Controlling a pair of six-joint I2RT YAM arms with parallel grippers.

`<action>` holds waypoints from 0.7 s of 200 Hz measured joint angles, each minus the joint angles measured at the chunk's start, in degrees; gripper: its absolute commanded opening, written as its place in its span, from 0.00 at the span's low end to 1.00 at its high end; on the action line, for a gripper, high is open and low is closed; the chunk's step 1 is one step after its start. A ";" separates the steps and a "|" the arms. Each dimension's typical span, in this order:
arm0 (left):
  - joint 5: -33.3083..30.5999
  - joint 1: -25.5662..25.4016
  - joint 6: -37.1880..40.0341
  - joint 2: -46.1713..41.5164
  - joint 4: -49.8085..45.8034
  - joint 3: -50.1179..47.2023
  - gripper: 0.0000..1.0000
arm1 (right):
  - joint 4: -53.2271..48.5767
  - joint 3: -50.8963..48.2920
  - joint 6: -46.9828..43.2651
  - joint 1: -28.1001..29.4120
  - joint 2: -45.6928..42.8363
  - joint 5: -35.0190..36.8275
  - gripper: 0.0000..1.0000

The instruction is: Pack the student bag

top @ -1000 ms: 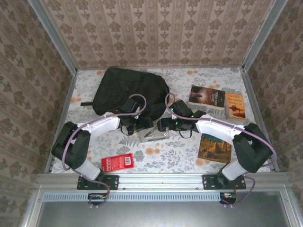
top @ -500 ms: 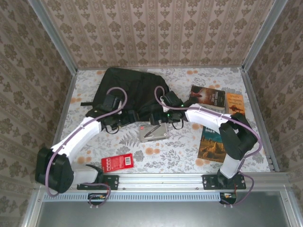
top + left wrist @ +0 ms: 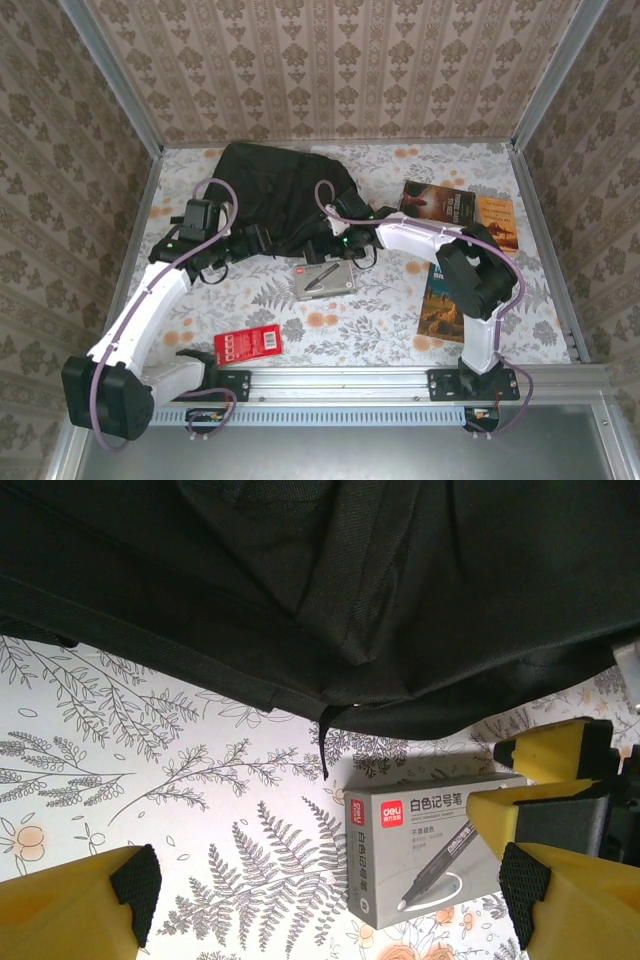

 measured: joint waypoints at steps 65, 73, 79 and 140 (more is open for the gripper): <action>0.70 0.48 1.25 -0.28 0.20 -0.63 0.92 | 1.14 -11.41 0.50 4.09 -6.27 -0.26 1.00; 0.70 0.48 1.25 -0.28 0.20 -0.63 0.92 | 0.98 -12.33 0.48 4.76 -7.48 -0.35 1.00; 0.70 0.48 1.27 -0.28 0.20 -0.63 0.92 | 0.70 -12.79 0.46 5.25 -8.26 -0.39 1.00; 0.76 0.48 1.25 -0.28 0.22 -0.63 0.92 | -8.35 -8.98 -4.76 14.82 -9.42 5.18 1.00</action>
